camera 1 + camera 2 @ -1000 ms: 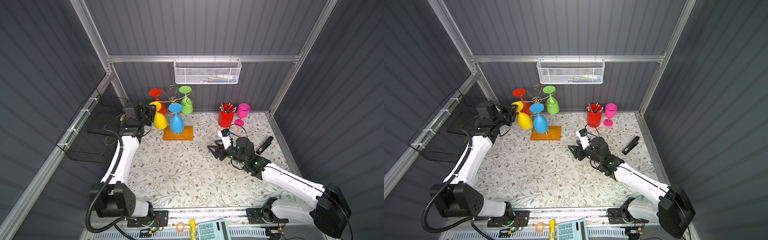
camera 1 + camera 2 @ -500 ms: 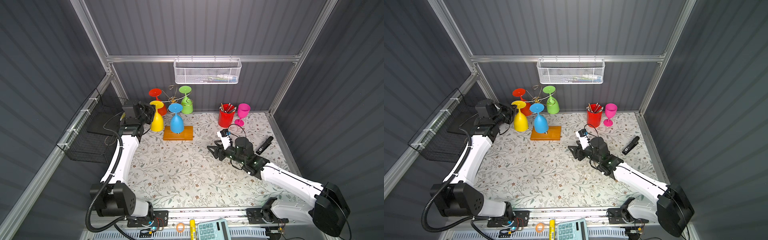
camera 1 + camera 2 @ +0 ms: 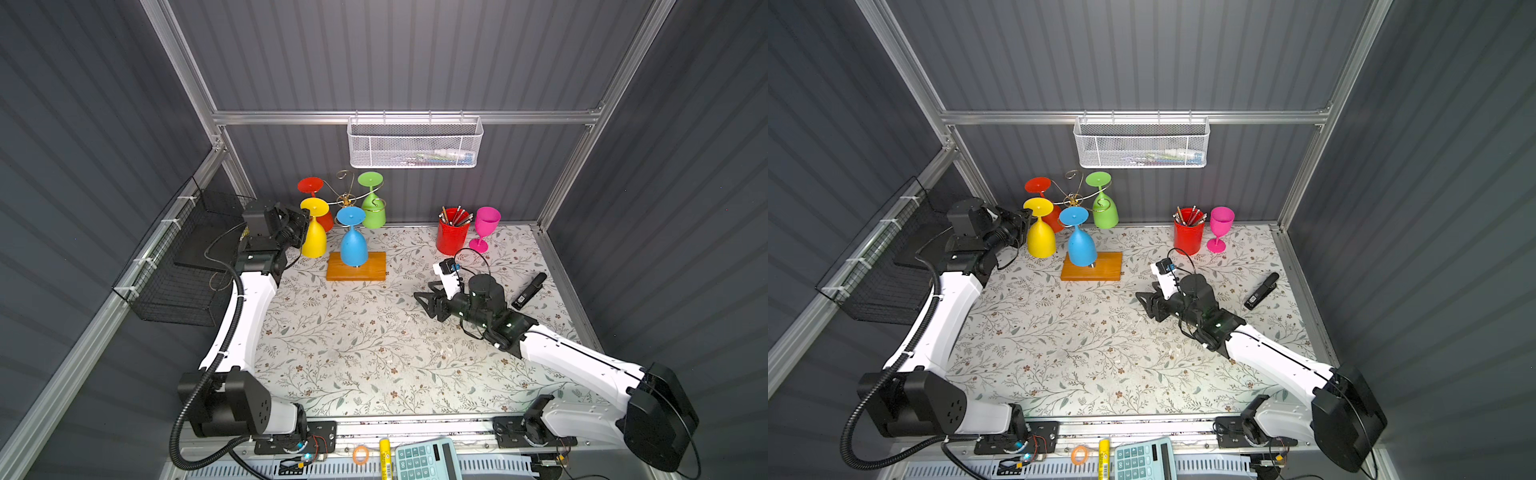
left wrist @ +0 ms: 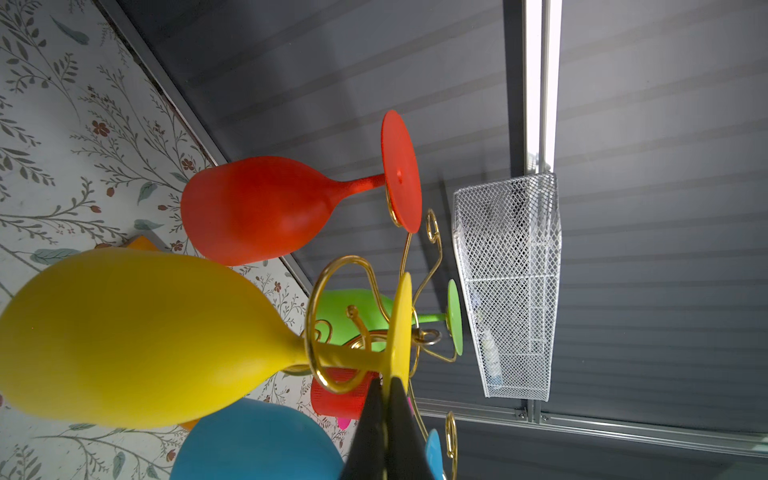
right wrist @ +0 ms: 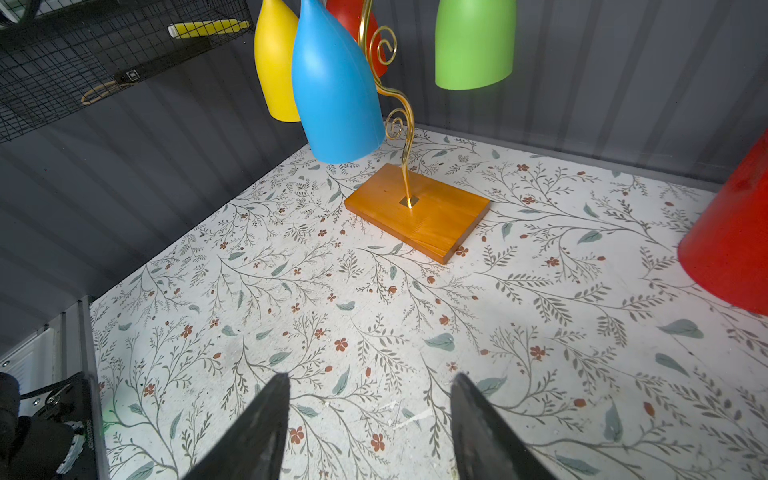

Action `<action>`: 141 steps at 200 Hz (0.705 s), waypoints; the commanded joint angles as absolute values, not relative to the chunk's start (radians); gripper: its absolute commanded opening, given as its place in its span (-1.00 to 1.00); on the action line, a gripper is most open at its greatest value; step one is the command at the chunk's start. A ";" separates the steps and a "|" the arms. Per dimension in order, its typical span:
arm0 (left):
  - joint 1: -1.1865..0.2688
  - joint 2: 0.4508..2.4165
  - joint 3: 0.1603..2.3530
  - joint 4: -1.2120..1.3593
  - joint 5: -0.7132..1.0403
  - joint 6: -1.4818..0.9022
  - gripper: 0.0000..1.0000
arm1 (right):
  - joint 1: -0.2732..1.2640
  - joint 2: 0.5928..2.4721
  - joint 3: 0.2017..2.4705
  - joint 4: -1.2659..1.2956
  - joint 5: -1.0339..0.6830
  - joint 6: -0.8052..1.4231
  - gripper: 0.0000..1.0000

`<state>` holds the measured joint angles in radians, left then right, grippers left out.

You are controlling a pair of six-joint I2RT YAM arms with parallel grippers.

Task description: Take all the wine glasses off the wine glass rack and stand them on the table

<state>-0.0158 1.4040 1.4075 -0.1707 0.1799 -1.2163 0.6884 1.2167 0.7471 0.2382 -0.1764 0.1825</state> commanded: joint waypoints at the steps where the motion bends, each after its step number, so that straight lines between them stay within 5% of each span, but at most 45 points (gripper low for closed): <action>1: -0.006 1.366 1.424 -0.145 0.178 -1.221 -1.00 | 0.694 1.219 0.755 0.255 -0.179 0.178 0.24; 141: -0.005 1.330 1.402 -0.226 0.099 -1.176 -1.00 | 0.696 1.212 0.753 0.250 -0.180 0.178 0.24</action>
